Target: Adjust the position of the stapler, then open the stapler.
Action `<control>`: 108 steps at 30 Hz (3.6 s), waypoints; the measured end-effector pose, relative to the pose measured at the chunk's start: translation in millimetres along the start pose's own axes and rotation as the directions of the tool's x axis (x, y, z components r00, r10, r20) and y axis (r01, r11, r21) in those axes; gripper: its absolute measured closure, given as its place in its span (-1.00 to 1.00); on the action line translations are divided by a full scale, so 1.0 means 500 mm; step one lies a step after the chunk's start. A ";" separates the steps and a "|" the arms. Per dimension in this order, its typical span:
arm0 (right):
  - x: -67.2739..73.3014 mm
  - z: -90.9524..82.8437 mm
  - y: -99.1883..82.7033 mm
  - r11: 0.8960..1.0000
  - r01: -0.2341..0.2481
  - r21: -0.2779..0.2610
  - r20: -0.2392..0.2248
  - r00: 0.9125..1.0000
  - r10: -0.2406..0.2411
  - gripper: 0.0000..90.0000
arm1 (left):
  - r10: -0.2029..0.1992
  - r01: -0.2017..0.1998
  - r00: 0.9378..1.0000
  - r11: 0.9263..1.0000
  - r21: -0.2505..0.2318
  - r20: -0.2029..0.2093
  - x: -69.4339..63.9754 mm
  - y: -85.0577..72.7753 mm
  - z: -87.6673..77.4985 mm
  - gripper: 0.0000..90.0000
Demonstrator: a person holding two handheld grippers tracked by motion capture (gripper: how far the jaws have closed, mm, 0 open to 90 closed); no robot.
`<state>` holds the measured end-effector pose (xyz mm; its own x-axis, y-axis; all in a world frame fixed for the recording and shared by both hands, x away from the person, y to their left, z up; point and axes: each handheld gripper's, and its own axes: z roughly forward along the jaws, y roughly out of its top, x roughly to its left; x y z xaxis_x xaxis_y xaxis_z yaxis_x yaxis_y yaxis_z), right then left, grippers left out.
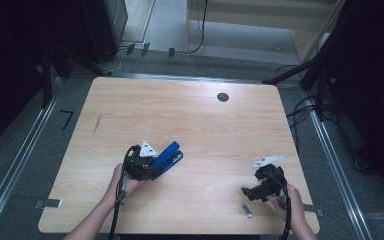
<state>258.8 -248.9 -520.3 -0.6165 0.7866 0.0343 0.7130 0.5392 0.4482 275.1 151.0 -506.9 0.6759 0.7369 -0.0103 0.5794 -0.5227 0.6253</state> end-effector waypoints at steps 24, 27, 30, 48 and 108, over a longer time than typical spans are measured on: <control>0.003 0.001 0.003 1.000 0.012 -0.001 -0.010 1.000 -0.012 -0.86 | 0.186 -0.186 0.970 0.982 -0.012 0.159 -0.055 0.003 0.007 0.48; 0.004 0.001 0.003 1.000 0.017 -0.002 -0.012 1.000 -0.017 -0.86 | 0.225 -0.226 0.956 0.974 -0.018 0.187 -0.070 0.004 0.009 0.48; 0.005 0.001 0.003 1.000 0.020 0.002 -0.013 1.000 -0.020 -0.86 | 0.254 -0.255 0.944 0.967 -0.026 0.211 -0.081 0.005 0.011 0.48; 0.015 0.004 -0.003 0.999 0.049 0.011 -0.047 0.998 -0.049 -0.84 | 0.357 -0.357 0.884 0.932 -0.057 0.301 -0.111 0.011 0.021 0.48; 0.020 -0.018 -0.040 0.998 0.004 -0.069 -0.068 0.998 -0.009 -0.84 | 0.407 -0.403 0.850 0.911 -0.084 0.333 -0.193 0.065 0.045 -0.48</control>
<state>235.4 -254.6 -520.6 -0.6437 0.7599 0.0907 0.6858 0.5202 0.5089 239.0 53.5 -503.1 0.9625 0.2711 -0.0143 0.2171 -0.7372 0.6398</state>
